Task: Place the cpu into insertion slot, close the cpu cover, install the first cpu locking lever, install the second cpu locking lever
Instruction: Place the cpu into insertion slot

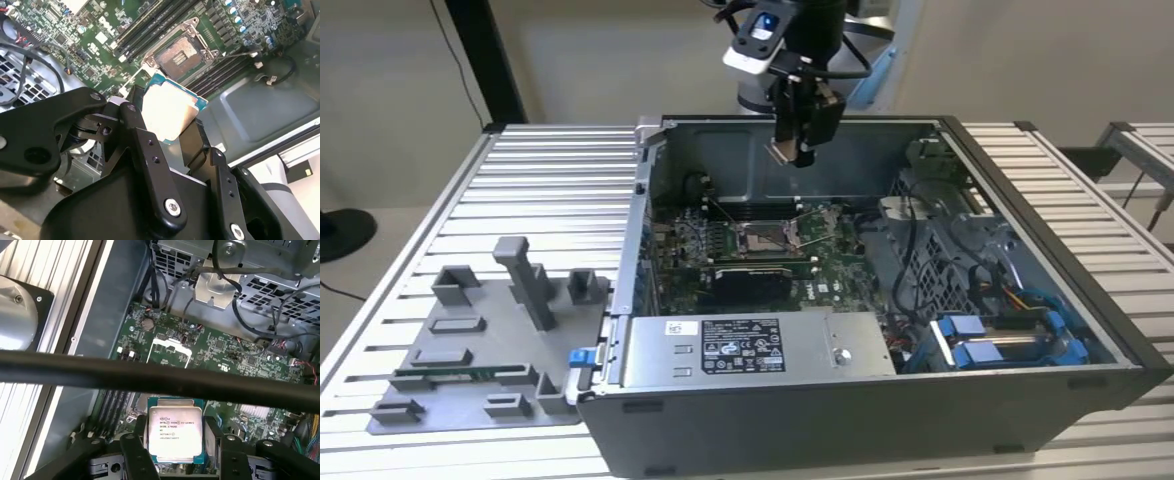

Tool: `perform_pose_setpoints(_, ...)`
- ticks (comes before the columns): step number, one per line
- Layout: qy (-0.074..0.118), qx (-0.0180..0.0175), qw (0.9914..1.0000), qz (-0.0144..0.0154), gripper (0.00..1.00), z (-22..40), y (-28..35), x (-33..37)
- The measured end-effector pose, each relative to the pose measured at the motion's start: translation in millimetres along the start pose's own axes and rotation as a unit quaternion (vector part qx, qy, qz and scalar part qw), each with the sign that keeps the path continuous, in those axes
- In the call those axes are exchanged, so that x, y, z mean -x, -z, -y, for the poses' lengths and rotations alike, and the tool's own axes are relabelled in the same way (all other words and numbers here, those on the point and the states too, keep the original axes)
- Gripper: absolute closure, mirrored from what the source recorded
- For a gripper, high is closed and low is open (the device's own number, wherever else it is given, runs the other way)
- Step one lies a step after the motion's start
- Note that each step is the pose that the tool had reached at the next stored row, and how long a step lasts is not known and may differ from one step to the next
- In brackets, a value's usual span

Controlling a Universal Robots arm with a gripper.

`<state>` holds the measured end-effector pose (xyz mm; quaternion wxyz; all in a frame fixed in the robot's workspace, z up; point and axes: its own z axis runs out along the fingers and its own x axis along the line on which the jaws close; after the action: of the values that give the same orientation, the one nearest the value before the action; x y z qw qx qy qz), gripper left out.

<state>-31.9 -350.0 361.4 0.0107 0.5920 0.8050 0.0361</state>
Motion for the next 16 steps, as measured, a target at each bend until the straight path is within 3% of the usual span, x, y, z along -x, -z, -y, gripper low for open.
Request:
perform_pose_setpoints(9, -0.029, -0.0007, 0.99958, 0.0016, 1.00, 0.8, -0.1, -0.5)
perform_pose_setpoints(16, -0.051, -0.0004, 0.99872, 0.0030, 1.00, 1.3, -0.3, -1.3)
